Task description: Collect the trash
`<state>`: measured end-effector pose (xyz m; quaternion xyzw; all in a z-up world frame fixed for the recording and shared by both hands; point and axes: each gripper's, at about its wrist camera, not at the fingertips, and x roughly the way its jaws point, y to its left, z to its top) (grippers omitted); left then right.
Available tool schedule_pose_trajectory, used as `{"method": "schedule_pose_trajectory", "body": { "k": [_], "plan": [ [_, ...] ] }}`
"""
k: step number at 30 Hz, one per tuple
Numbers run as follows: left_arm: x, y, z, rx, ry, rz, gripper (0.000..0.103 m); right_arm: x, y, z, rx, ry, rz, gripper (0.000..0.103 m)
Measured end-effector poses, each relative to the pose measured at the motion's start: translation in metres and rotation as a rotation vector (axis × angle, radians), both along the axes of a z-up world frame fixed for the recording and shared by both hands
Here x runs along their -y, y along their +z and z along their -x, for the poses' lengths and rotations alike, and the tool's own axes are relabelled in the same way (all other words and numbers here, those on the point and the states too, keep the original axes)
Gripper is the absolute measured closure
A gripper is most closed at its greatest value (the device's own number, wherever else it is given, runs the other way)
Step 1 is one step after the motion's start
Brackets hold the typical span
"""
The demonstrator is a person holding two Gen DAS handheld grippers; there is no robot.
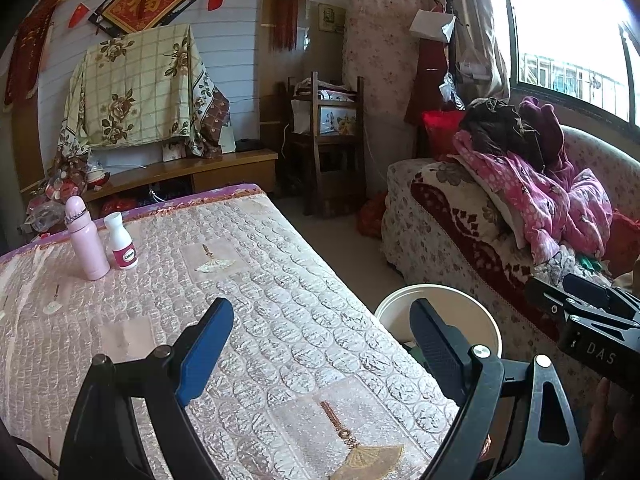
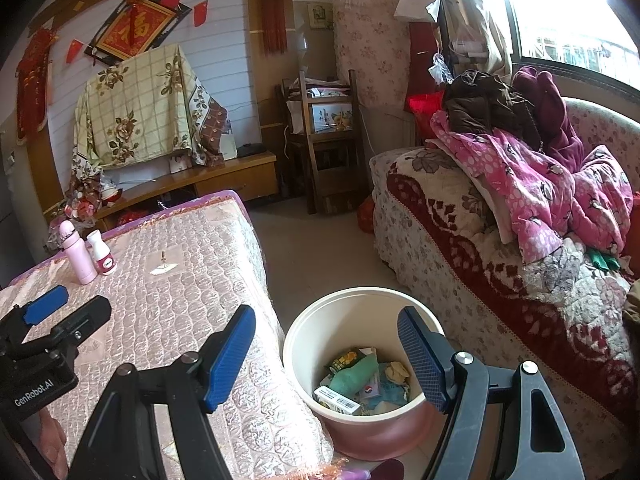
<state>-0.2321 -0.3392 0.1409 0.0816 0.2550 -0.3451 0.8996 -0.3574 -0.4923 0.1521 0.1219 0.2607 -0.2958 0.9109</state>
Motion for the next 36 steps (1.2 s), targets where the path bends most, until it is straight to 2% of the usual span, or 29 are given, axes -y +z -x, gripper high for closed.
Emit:
{"method": "schedule_pose_trajectory", "body": {
  "k": [28,36],
  "plan": [
    [0.002,-0.006,-0.003,-0.020,-0.004,-0.006,0.013,0.006,-0.007,-0.003,-0.021,-0.003,-0.018,0.026],
    [-0.010,-0.009,-0.010,-0.025,0.013,-0.007,0.013,-0.001,-0.012,-0.011,-0.048,0.015,-0.015,0.026]
  ]
}}
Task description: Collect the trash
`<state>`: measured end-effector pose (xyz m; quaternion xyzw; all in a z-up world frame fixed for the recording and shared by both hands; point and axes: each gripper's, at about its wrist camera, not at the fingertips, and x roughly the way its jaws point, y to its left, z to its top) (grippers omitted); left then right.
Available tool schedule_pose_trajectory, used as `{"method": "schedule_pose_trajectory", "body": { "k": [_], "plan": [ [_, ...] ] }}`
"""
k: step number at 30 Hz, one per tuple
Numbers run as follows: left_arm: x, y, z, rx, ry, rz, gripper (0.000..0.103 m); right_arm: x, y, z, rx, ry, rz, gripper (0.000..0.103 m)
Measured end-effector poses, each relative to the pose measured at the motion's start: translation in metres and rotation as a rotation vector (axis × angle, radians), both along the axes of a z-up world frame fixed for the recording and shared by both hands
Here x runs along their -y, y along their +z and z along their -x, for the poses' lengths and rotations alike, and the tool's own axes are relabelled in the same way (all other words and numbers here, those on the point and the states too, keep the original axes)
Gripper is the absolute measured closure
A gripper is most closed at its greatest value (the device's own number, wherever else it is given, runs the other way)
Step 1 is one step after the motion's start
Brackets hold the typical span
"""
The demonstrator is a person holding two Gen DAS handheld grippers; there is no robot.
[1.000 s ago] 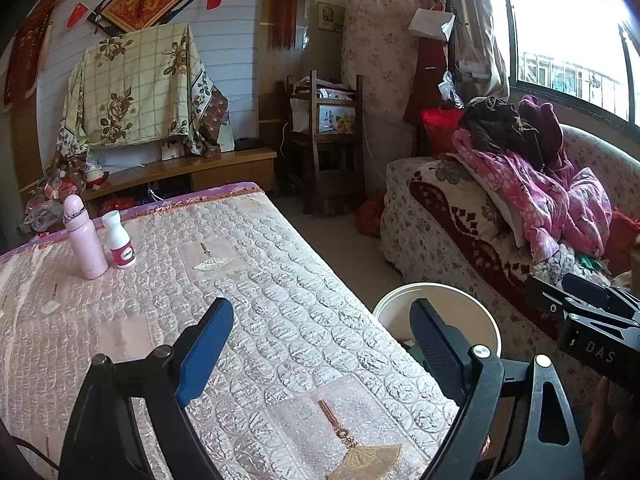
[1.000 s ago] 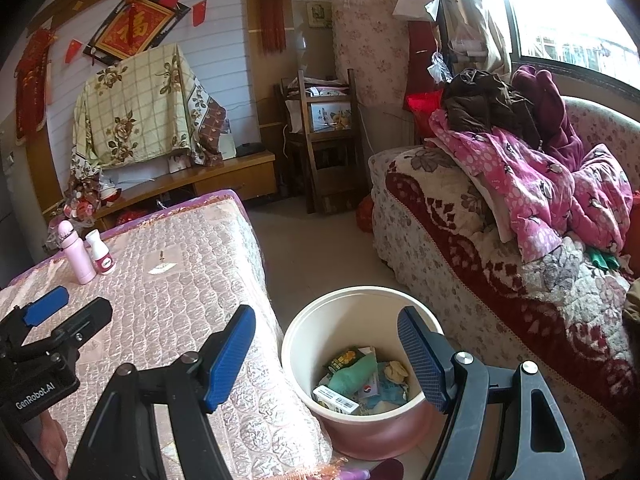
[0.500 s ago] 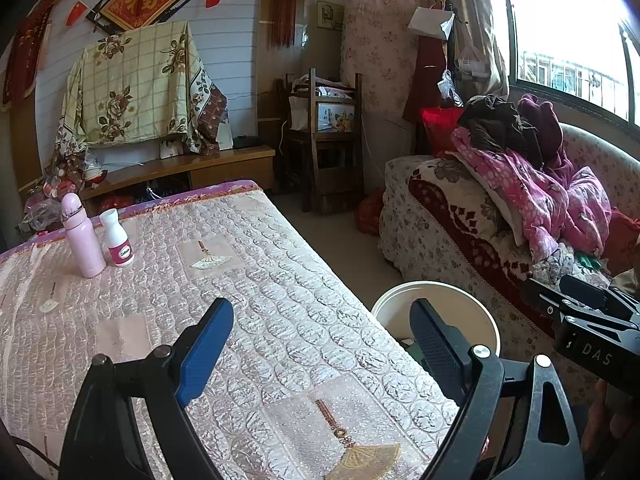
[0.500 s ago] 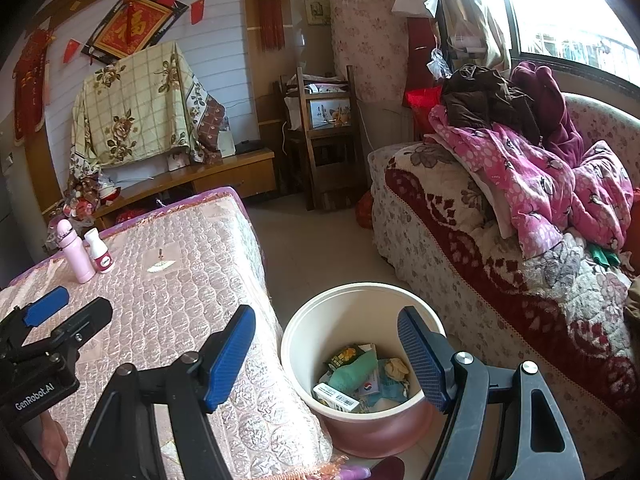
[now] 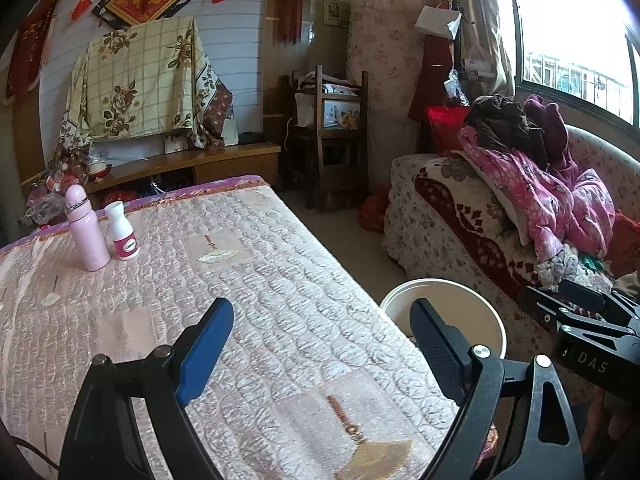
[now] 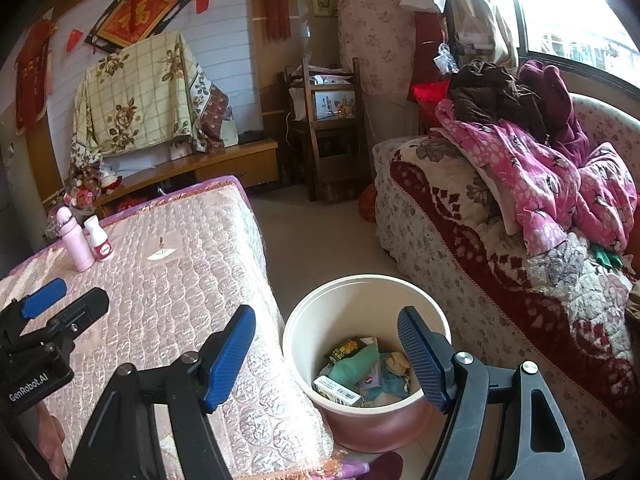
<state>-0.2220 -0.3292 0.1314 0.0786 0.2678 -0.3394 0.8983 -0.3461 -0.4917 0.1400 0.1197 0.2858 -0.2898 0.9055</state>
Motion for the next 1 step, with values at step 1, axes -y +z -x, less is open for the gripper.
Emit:
{"method": "schedule_pose_trajectory", "body": {
  "k": [1],
  "plan": [
    [-0.0034,-0.0006,-0.0015,-0.005,0.003,-0.001,0.013,-0.0026,-0.0008,-0.0027,-0.006,0.008,0.002,0.026]
  ]
}}
